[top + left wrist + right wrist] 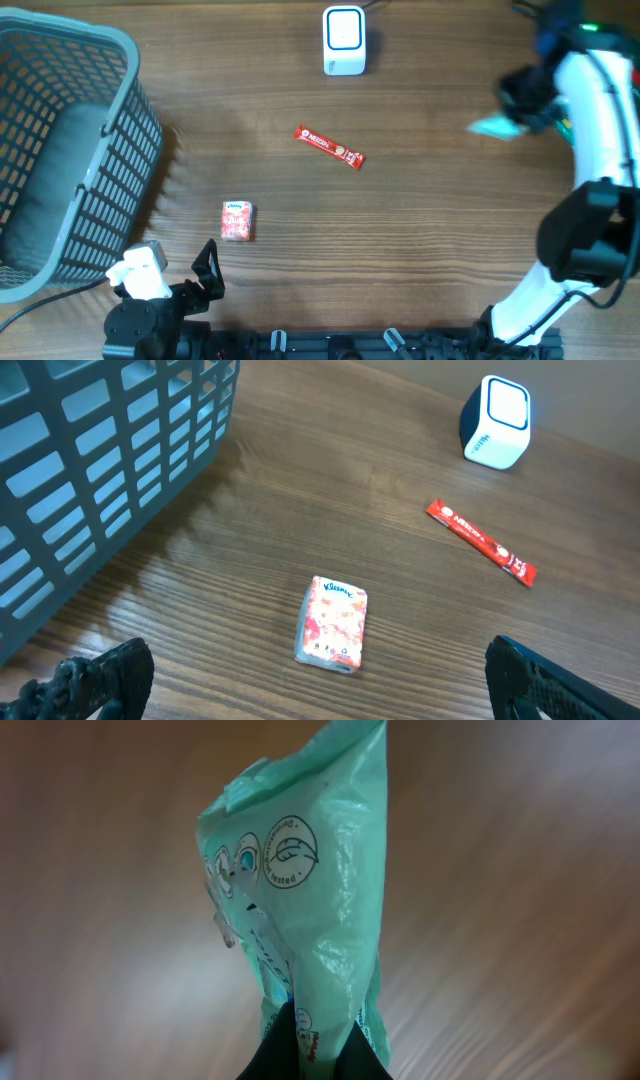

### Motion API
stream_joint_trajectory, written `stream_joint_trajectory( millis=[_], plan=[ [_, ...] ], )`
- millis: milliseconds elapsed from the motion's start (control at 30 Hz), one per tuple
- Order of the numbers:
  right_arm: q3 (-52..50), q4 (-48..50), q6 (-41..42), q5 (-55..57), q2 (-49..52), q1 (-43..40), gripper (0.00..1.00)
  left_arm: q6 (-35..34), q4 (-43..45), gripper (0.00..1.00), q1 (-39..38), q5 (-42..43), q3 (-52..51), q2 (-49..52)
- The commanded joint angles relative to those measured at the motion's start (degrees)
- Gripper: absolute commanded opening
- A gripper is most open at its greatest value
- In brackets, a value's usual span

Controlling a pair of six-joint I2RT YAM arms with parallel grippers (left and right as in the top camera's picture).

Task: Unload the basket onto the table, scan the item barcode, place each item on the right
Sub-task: 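Carry the wipes pack to the right side and release it, then grasp the red Nescafe sachet with the right gripper and lift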

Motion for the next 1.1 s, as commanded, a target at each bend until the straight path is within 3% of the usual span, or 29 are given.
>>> stream_joint_trajectory(
  millis=[0,167,200,267,467,500,567,667,833,867,967,1067],
  plan=[
    [-8.22,2.1,-0.7,14.93,0.55,-12.31,0.05,0.79,0.13,1.0,-0.26,-0.79,-0.28,-0.13],
    [-17.4,16.63,-2.86,13.22,0.57,-22.18,0.06,0.81,0.13,1.0,-0.26,-0.79,-0.28,-0.13],
    [-17.62,18.4,-4.44,10.88,0.57,-23.65,0.22,0.81,0.13,1.0,-0.26,-0.79,-0.28,-0.13],
    [-16.11,20.94,-10.21,1.11,0.55,-24.92,1.0,0.81,0.13,1.0,-0.26,-0.79,-0.28,-0.13],
    [-7.78,13.31,-18.23,-23.45,0.33,-23.5,1.0,0.79,0.13,1.0,-0.26,-0.79,-0.28,-0.13],
    [-7.56,10.99,-22.03,-30.91,0.15,-21.88,1.0,0.81,0.13,1.0,-0.26,-0.79,-0.28,-0.13],
    [-7.67,8.68,-28.09,-35.65,0.13,-16.76,0.99,0.81,0.13,1.0,-0.26,-0.79,-0.28,-0.13],
    [-8.81,9.29,-34.47,-30.84,0.13,-4.72,0.99,0.79,0.13,1.0,-0.26,-0.79,-0.28,-0.13],
    [-11.15,20.52,-40.26,-18.27,1.66,20.41,1.0,0.81,0.13,1.0,-0.26,-0.79,-0.28,-0.13],
    [-11.13,23.89,-43.47,-11.63,2.62,27.08,0.91,0.79,0.13,1.0,-0.26,-0.79,-0.28,-0.13],
    [-11.15,27.89,-44.35,-1.97,4.7,35.63,0.9,0.79,0.13,1.0,-0.26,-0.79,-0.28,-0.13],
    [-11.15,30.84,-46.16,-0.72,7.96,40.24,0.94,0.81,0.13,1.0,-0.26,-0.79,-0.28,-0.13]
  ],
)
